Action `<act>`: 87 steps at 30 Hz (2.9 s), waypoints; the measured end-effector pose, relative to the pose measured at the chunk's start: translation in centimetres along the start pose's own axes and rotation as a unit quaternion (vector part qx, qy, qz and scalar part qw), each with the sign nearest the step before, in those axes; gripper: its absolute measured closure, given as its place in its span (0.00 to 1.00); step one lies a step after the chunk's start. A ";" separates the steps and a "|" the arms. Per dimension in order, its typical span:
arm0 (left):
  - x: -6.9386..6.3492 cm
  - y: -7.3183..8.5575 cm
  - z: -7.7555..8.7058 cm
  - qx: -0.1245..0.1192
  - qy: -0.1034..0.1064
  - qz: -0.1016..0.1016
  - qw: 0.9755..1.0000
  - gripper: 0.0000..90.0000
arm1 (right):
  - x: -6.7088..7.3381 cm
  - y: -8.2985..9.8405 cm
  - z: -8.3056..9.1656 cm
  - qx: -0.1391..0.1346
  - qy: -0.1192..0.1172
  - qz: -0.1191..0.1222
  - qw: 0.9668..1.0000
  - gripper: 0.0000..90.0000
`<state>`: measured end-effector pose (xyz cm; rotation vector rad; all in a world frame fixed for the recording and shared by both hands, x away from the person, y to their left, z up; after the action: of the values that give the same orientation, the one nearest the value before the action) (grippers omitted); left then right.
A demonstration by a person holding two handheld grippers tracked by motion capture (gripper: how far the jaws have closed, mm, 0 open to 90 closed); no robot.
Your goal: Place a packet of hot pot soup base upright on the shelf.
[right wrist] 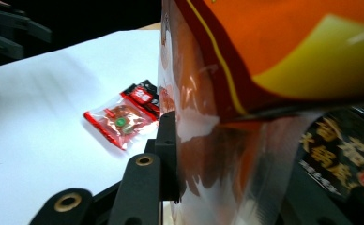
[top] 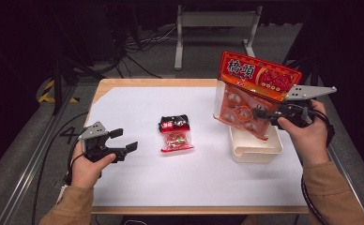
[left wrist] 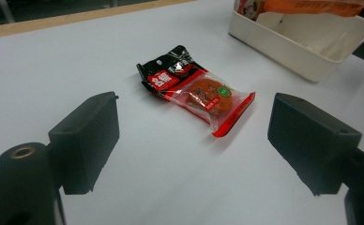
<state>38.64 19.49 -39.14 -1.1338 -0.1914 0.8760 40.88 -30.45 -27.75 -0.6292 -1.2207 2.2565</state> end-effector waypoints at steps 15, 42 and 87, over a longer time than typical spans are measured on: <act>0.4 0.3 0.0 0.006 -0.004 0.006 1.000 0.20 | -1.3 1.2 0.9 -0.009 0.056 -0.040 0.998 0.78; 0.6 0.4 -0.2 0.007 -0.003 0.009 1.000 0.20 | -2.1 3.7 0.9 -0.010 0.109 -0.064 0.992 0.78; 0.6 0.6 -0.4 0.011 -0.001 0.015 1.000 0.20 | -1.6 9.5 -4.1 0.035 0.069 -0.097 0.992 0.78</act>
<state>38.99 19.72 -40.00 -1.1179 -0.1662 0.9045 42.68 -33.42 -37.67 -0.6012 -1.0828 2.0492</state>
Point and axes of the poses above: each handheld gripper's, and its own axes: z roughly backward along the jaws, y roughly out of its underside, x roughly to its left, the point moved 3 cm from there along -z, roughly forward along the jaws, and after that the axes turned 7 degrees about z, right-handed, at the moved point
